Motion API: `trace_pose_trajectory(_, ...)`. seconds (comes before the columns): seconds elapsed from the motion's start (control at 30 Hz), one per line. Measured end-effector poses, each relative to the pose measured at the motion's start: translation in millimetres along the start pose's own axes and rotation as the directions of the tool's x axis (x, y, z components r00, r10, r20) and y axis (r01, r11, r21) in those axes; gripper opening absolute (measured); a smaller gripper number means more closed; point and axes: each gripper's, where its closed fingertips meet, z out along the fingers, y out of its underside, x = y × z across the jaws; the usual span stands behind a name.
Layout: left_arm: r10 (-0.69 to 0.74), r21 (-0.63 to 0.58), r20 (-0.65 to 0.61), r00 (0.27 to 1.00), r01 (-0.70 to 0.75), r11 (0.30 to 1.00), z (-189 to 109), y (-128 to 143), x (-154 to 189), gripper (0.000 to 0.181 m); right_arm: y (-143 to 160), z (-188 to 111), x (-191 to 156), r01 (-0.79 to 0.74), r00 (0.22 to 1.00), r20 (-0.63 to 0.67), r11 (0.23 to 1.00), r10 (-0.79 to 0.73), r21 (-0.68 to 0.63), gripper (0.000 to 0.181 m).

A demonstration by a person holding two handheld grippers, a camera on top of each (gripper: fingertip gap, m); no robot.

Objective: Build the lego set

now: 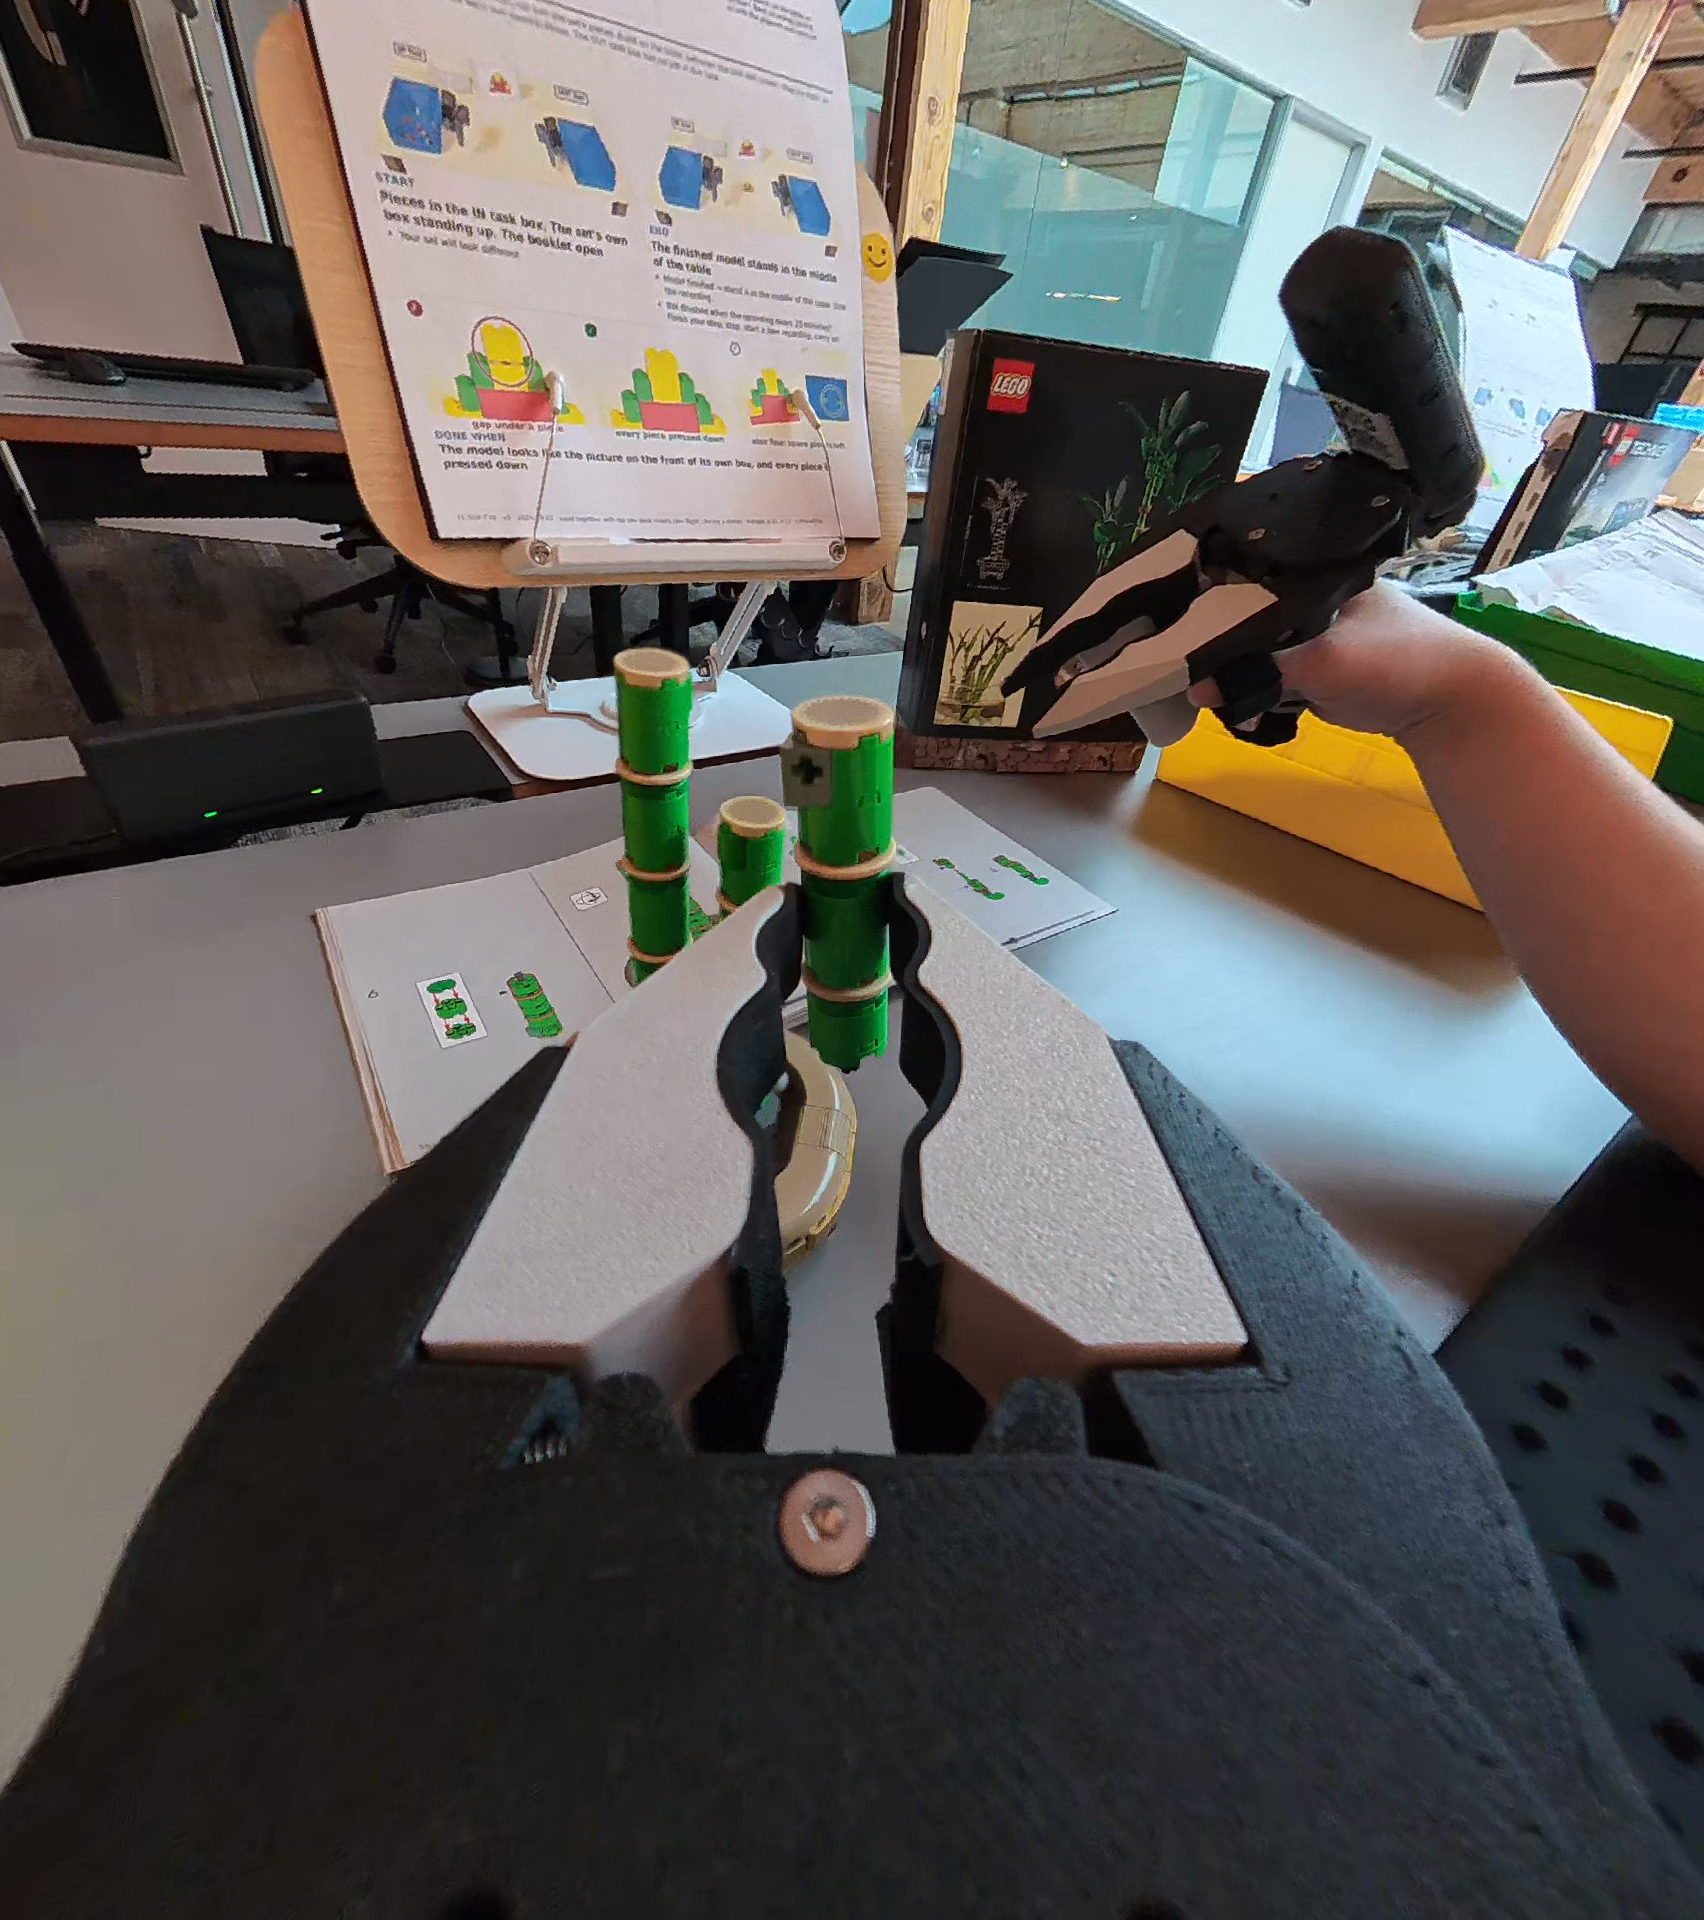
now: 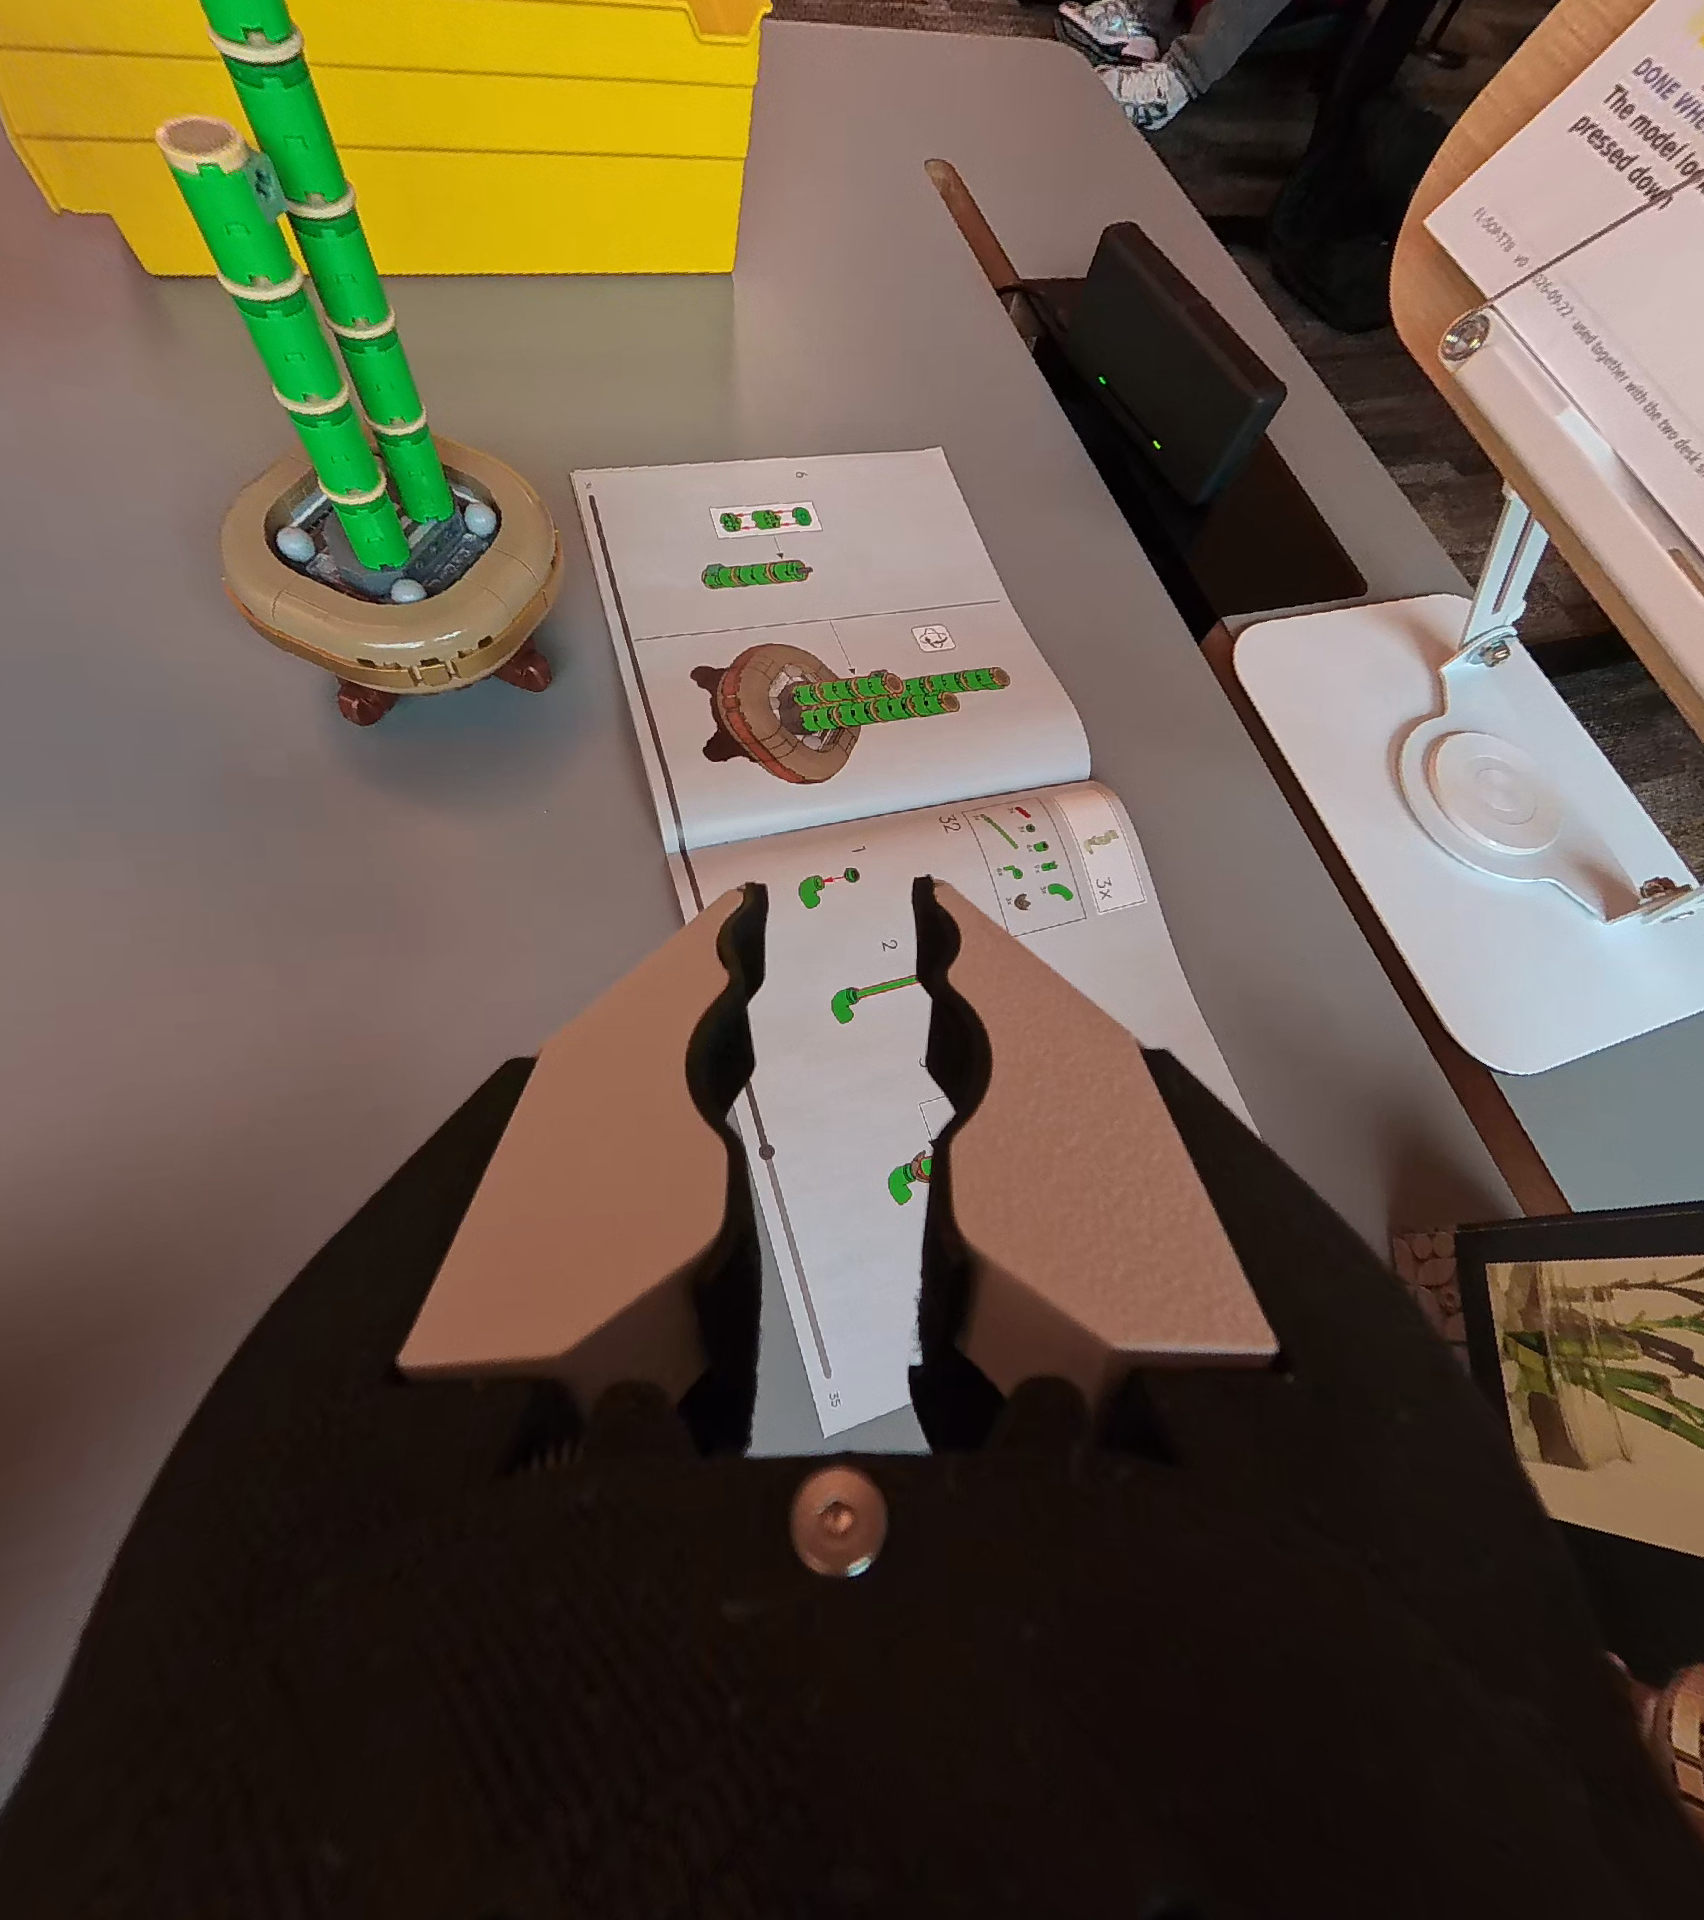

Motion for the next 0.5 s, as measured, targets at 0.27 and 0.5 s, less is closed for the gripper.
trace_pose_trajectory(0.27, 0.038, 0.022, -0.087, 0.996, -0.036, 0.999, 9, 11, -2, 0.014, 2, 0, 1, -0.009, 1.000, 0.004, 1.000, 0.009, -0.002, 0.028)
trace_pose_trajectory(0.5, 0.118, 0.047, -0.147, 0.982, -0.112, 0.993, 14, 16, 3, 0.014, 5, 3, 1, -0.009, 1.000, 0.010, 1.000, 0.009, -0.013, 0.028)
